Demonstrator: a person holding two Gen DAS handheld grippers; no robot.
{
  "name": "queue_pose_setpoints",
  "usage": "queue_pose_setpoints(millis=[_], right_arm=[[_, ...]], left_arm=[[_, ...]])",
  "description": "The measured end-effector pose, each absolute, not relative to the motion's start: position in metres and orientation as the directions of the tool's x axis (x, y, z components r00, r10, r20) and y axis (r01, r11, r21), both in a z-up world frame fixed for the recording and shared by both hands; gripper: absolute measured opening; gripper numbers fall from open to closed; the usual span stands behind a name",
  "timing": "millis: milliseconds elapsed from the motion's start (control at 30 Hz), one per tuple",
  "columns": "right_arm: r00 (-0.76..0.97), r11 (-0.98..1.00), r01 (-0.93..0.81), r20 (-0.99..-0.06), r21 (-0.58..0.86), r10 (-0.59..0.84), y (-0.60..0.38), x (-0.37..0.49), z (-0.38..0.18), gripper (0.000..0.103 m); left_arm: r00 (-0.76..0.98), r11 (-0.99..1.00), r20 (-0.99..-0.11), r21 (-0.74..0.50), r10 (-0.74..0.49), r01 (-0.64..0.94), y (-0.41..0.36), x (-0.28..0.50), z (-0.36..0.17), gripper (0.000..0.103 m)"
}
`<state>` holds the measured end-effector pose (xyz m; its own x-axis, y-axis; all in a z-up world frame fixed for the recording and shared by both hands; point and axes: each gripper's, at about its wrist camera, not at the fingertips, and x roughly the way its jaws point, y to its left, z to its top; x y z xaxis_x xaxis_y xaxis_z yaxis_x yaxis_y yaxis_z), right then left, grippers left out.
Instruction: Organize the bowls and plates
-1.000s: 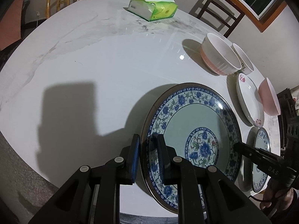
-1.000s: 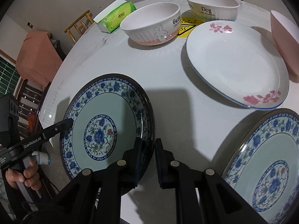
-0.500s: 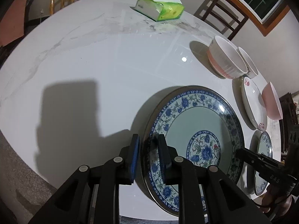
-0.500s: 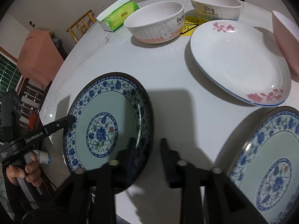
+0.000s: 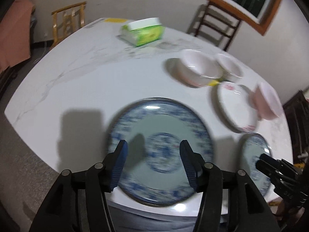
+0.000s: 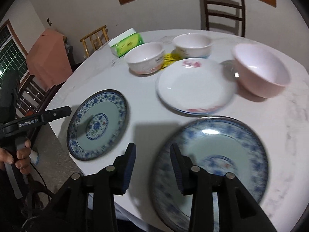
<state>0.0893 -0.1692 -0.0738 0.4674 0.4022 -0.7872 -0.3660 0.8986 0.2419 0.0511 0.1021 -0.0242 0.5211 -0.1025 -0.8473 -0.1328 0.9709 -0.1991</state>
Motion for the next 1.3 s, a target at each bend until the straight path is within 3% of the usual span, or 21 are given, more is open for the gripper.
queue_pose_setpoints(millis=[100, 533, 967, 1300], right_arm=[[0.474, 0.903, -0.355, -0.786, 0.242, 0.396, -0.201, 0.085, -0.069, 0.037], [0.493, 0.937, -0.259, -0.801, 0.236, 0.338, -0.286, 0.085, -0.082, 0.037], [0.437, 0.940, -0.172, -0.833, 0.293, 0.340, -0.318, 0.093, -0.118, 0.037], [0.470, 0.956, -0.041, -0.839, 0.291, 0.275, -0.328, 0.082, -0.132, 0.037]], left_arm=[[0.536, 0.971, -0.829, -0.229, -0.159, -0.066, 0.065, 0.047, -0.016, 0.059], [0.487, 0.948, -0.818, -0.308, -0.305, 0.075, -0.030, 0.047, -0.037, 0.061], [0.441, 0.923, -0.815, -0.372, -0.376, 0.097, -0.050, 0.053, -0.063, 0.061], [0.394, 0.921, -0.833, -0.351, -0.389, 0.168, -0.057, 0.063, -0.077, 0.061]])
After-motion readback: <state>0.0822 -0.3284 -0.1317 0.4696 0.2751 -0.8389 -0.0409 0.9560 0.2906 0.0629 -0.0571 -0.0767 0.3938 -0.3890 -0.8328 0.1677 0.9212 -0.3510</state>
